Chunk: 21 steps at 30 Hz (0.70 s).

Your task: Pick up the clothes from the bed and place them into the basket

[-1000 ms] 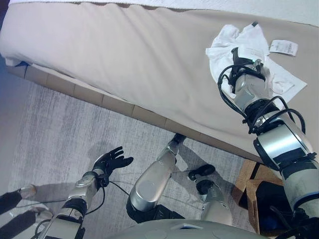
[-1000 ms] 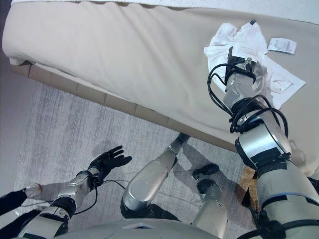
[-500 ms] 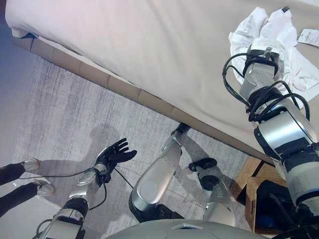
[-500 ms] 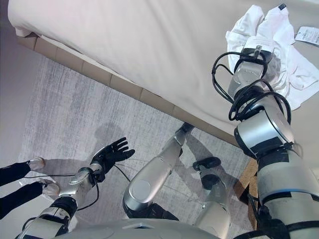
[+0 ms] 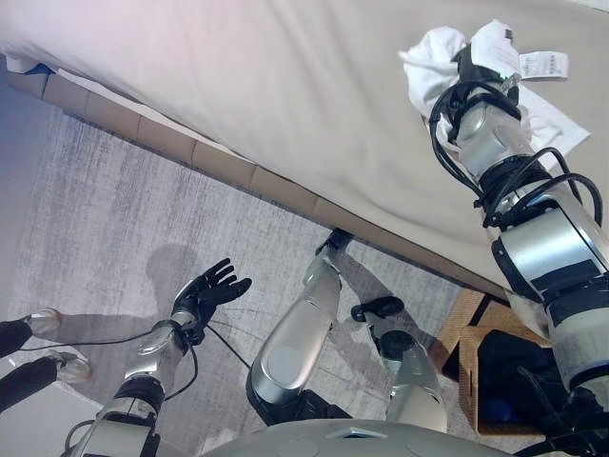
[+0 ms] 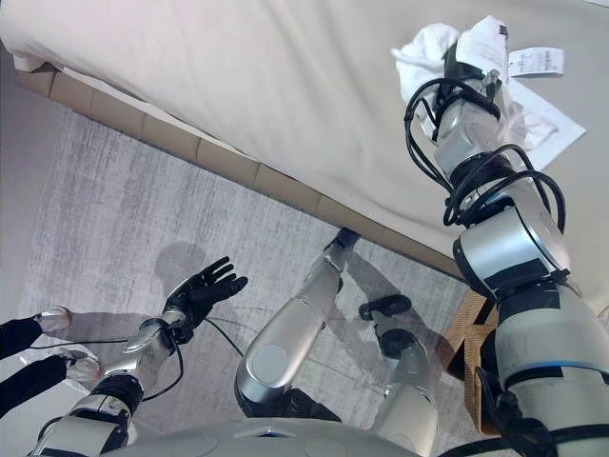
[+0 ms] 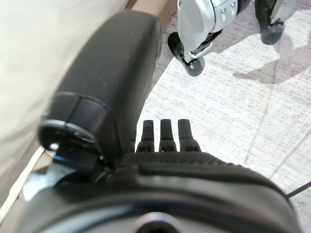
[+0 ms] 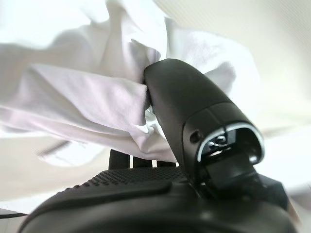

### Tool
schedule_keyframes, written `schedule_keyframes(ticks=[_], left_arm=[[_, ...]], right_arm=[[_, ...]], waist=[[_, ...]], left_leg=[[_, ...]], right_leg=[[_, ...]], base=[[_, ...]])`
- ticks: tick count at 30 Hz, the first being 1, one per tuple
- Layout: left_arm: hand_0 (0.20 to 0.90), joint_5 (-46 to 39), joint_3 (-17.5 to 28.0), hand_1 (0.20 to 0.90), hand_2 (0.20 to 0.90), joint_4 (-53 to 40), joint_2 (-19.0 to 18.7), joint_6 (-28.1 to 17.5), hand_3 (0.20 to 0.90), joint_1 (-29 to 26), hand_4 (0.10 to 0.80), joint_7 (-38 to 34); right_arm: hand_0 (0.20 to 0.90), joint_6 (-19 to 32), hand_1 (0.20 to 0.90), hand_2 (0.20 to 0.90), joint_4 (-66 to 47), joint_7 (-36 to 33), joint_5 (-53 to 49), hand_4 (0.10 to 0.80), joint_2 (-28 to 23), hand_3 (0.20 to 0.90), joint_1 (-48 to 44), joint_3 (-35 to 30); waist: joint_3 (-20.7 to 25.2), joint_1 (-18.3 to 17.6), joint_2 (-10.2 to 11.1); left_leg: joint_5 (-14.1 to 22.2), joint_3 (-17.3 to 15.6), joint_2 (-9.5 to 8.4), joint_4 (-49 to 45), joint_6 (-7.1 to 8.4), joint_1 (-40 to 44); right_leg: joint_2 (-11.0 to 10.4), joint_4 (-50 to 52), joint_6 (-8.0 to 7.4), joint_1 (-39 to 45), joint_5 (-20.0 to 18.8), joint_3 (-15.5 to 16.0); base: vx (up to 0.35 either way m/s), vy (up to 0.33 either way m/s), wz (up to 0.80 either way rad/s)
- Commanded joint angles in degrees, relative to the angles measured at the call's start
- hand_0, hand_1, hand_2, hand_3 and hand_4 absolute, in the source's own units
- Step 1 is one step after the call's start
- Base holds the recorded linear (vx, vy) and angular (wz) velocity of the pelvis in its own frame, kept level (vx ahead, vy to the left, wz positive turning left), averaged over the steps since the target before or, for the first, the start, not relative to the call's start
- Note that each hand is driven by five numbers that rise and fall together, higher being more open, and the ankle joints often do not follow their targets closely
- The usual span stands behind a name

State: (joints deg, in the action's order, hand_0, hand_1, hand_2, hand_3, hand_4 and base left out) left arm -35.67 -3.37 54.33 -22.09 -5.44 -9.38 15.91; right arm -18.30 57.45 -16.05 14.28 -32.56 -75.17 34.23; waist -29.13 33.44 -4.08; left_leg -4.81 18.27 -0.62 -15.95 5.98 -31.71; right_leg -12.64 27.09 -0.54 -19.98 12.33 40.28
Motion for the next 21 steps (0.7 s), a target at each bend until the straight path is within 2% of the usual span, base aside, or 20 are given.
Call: schedule_keyframes(ticks=[1, 6, 9, 12, 16, 17, 21], left_arm=[[0.9, 4.6, 1.3, 0.9, 0.9, 3.2, -4.0, -3.1, 0.9, 6.1, 0.8, 0.0], [0.9, 10.8, 5.2, 0.9, 0.9, 7.1, -3.7, -2.1, 0.9, 10.0, 0.8, 1.5], [0.9, 13.3, 6.4, 0.9, 0.9, 10.3, -3.1, -2.6, 0.9, 12.7, 0.8, 1.8], [0.9, 15.6, 6.6, 0.9, 0.9, 13.8, -1.2, -4.6, 0.9, 15.4, 0.8, 1.5], [0.9, 16.8, 6.5, 0.9, 0.9, 14.7, 0.2, -6.0, 0.9, 16.6, 0.8, 1.3], [0.9, 17.5, 6.9, 0.9, 0.9, 14.5, 0.8, -6.3, 0.9, 16.9, 0.8, 0.9], [0.9, 18.2, 6.7, 0.9, 0.9, 13.6, 1.2, -6.4, 0.9, 16.7, 0.8, -0.2]], right_arm=[[0.3, 5.4, 0.3, 0.3, -13.5, -12.5, -0.3, 0.1, -1.4, 0.2, -1.4, -2.4], [0.3, 6.3, 0.3, 0.3, -27.9, -15.9, -1.0, 0.1, -6.9, 0.2, 4.8, -10.1], [0.3, 5.6, 0.3, 0.3, -34.9, -15.5, -1.0, 0.1, -10.0, 0.2, 9.8, -14.4], [0.3, 5.1, 0.3, 0.3, -39.6, -16.3, -1.6, 0.1, -13.8, 0.2, 14.0, -18.4], [0.3, 4.7, 0.3, 0.3, -41.6, -17.2, -1.8, 0.1, -17.9, 0.2, 17.6, -22.3], [0.3, 4.3, 0.3, 0.3, -42.0, -16.5, -2.1, 0.1, -20.2, 0.2, 19.3, -24.4], [0.3, 3.4, 0.3, 0.3, -40.3, -15.9, -2.7, 0.1, -24.7, 0.2, 23.9, -28.4]], waist=[[1.1, 1.8, 3.8], [7.0, 0.8, 5.3], [11.5, -1.1, 5.9], [16.3, -3.9, 5.9], [19.6, -6.1, 5.7], [20.8, -7.1, 5.5], [22.5, -8.7, 5.7]], left_leg=[[-0.3, -4.9, 0.29, 9.2, -2.9, 5.2], [-0.2, -5.7, 1.11, 12.5, -1.3, 11.1], [-0.5, -5.9, 1.06, 14.3, -0.97, 14.5], [-0.7, -6.3, 0.84, 15.7, -0.69, 17.6], [-0.3, -6.7, 0.33, 16.4, -0.67, 20.1], [-0.1, -6.8, 0.24, 16.5, -0.69, 21.1], [0.8, -7.1, -0.02, 16.8, -0.79, 23.3]], right_leg=[[3.6, -2.1, -0.36, 14.0, 3.3, -2.1], [6.3, -10.5, 1.02, 22.8, 3.5, -2.8], [7.2, -13.8, 0.95, 26.7, 3.2, -3.8], [8.2, -17.5, 0.69, 29.9, 2.8, -6.3], [8.6, -20.4, -0.16, 31.6, 1.7, -8.0], [8.6, -20.9, -0.31, 31.9, 1.4, -8.6], [8.7, -22.2, -0.7, 32.4, 0.3, -9.5]], base=[[0.032, -0.125, -0.01], [0.111, -0.058, -0.03], [0.165, 0.061, -0.04], [0.142, 0.077, -0.2], [0.082, 0.038, 0.01], [0.036, -0.001, 0.01], [-0.003, -0.024, -0.13]])
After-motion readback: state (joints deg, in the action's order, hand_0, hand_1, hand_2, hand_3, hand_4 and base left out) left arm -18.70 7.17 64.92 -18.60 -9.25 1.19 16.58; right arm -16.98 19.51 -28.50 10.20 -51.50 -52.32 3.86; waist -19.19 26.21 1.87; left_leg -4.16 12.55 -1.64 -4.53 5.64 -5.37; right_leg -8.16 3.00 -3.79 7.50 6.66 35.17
